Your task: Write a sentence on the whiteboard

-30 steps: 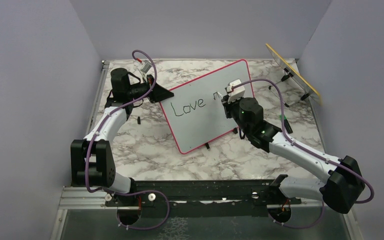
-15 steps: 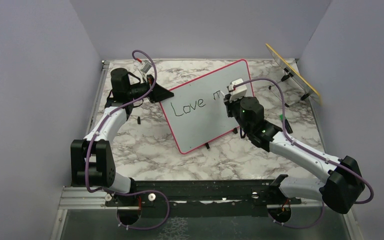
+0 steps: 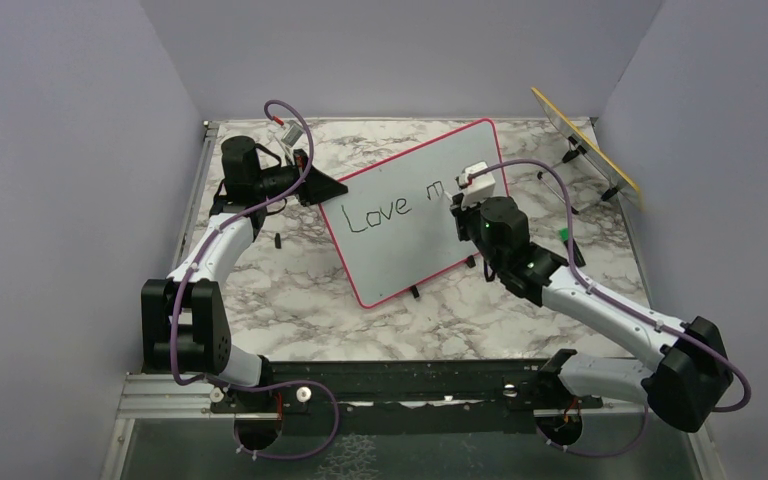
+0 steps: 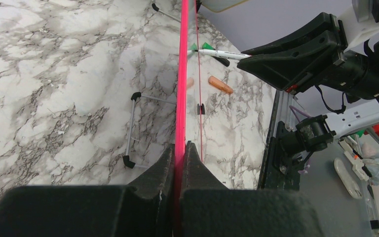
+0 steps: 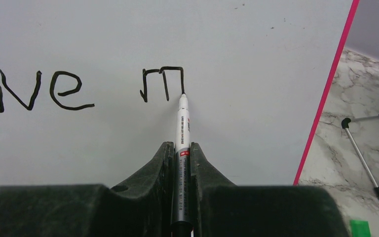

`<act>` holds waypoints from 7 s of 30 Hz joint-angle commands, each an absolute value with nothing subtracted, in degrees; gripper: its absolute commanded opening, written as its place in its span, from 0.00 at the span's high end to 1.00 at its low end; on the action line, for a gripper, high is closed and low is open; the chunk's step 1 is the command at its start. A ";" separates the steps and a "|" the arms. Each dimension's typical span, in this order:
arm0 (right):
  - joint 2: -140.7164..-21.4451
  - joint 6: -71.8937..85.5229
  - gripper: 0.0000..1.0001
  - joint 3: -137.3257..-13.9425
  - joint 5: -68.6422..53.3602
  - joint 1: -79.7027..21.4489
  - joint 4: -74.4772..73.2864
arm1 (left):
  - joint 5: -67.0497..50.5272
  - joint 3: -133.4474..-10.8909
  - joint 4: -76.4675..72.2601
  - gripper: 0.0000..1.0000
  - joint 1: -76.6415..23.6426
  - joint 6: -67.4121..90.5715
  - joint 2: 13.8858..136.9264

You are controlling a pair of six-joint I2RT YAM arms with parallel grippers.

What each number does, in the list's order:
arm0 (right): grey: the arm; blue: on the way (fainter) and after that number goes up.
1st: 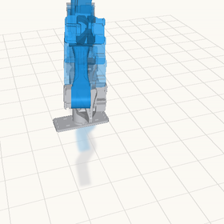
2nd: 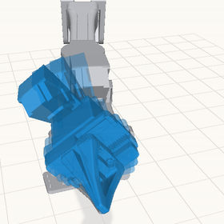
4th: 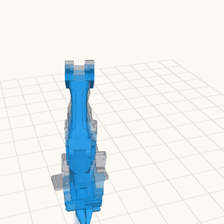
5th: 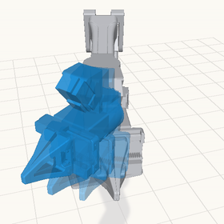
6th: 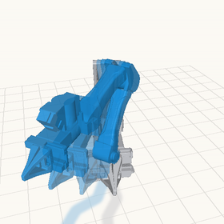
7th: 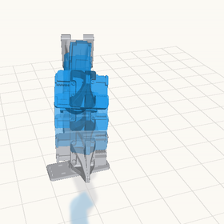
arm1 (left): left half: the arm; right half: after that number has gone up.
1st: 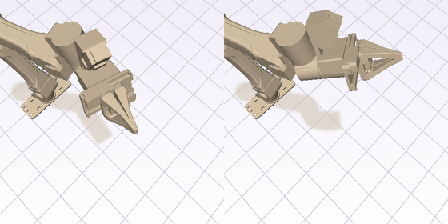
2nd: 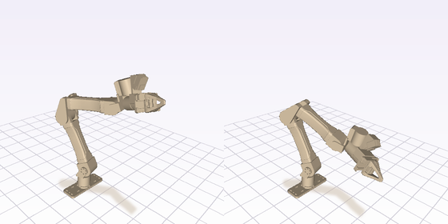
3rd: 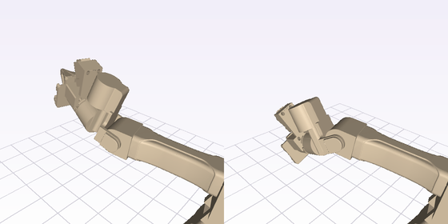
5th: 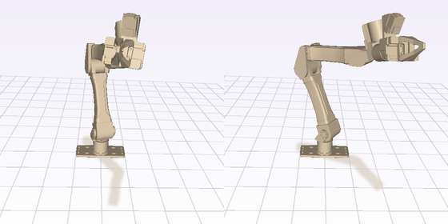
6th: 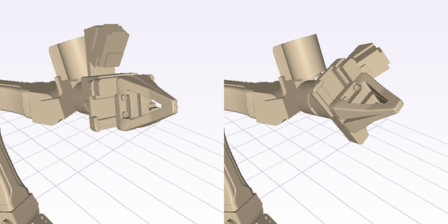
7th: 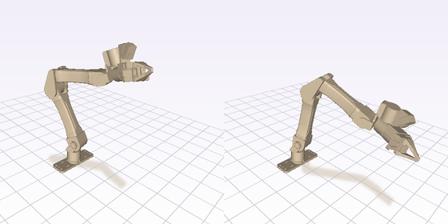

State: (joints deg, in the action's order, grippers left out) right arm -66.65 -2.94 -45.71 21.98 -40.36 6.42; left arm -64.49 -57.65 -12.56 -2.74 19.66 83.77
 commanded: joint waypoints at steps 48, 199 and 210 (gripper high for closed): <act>-66.56 -3.25 0.99 -44.72 17.77 -35.44 12.29 | -63.16 -57.22 -6.34 1.00 -3.43 13.54 85.98; -65.69 -2.35 0.99 -44.27 17.08 -34.14 9.26 | -62.93 -57.67 -5.60 1.00 -3.45 13.47 86.57; -64.42 -1.70 0.99 -42.86 18.02 -34.13 6.69 | -62.91 -57.82 -5.30 1.00 -3.43 13.32 86.66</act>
State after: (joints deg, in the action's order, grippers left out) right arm -65.43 -2.48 -43.79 16.99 -34.39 9.04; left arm -64.69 -58.72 -10.52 -2.74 18.63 84.20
